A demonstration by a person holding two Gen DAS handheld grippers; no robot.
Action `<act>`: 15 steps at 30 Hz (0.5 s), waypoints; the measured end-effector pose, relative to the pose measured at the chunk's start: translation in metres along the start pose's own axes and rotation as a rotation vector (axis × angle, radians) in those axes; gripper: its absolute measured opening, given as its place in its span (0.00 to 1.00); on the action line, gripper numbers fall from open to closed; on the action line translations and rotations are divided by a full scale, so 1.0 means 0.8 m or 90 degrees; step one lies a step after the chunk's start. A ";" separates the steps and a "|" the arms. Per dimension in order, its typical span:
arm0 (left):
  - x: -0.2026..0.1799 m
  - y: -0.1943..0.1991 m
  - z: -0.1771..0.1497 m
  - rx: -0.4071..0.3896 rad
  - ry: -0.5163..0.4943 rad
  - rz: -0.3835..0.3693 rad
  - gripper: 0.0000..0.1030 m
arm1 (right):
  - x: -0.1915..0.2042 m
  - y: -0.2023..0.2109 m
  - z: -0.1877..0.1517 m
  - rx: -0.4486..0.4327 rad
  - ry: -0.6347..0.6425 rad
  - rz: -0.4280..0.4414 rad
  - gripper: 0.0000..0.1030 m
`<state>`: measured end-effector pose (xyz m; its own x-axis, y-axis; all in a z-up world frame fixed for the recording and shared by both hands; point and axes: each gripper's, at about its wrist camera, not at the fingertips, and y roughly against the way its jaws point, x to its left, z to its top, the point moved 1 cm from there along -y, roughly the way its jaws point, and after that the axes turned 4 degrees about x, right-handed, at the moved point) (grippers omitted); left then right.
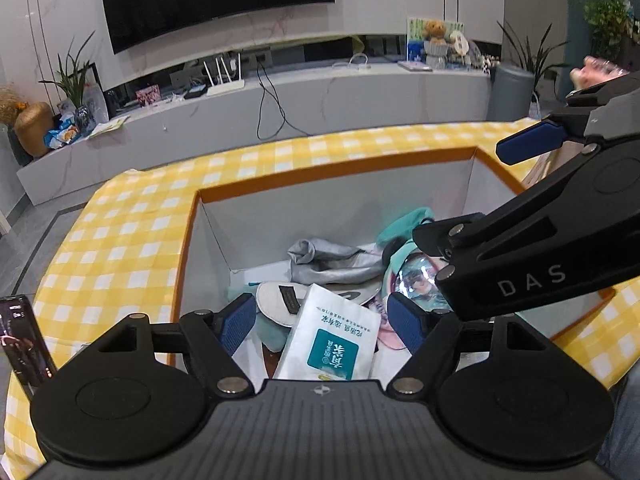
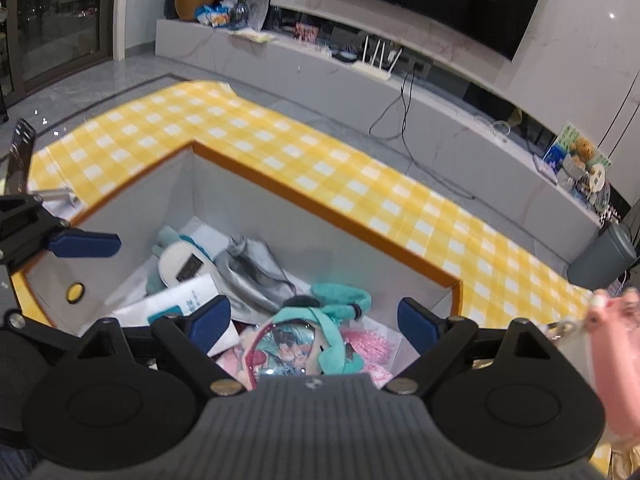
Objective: Organize soft objects
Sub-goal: 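Move both open grippers back from the box toward the pink ball and headband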
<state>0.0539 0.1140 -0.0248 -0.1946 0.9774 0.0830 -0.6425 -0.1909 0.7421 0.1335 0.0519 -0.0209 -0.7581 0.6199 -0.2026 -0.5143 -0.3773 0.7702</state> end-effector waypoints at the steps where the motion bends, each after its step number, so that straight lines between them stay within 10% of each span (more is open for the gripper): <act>1: 0.000 0.004 0.000 -0.006 0.001 -0.002 0.85 | 0.001 0.007 0.000 -0.008 -0.001 0.000 0.86; 15: -0.035 0.059 -0.016 -0.083 0.019 -0.073 0.80 | 0.000 0.131 -0.066 -0.146 -0.035 -0.087 0.86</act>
<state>0.0194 0.0761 -0.0005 -0.1352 0.9906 -0.0190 -0.7521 -0.0902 0.6528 0.0586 -0.0236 0.0277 -0.6561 0.7094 -0.2572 -0.6924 -0.4304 0.5791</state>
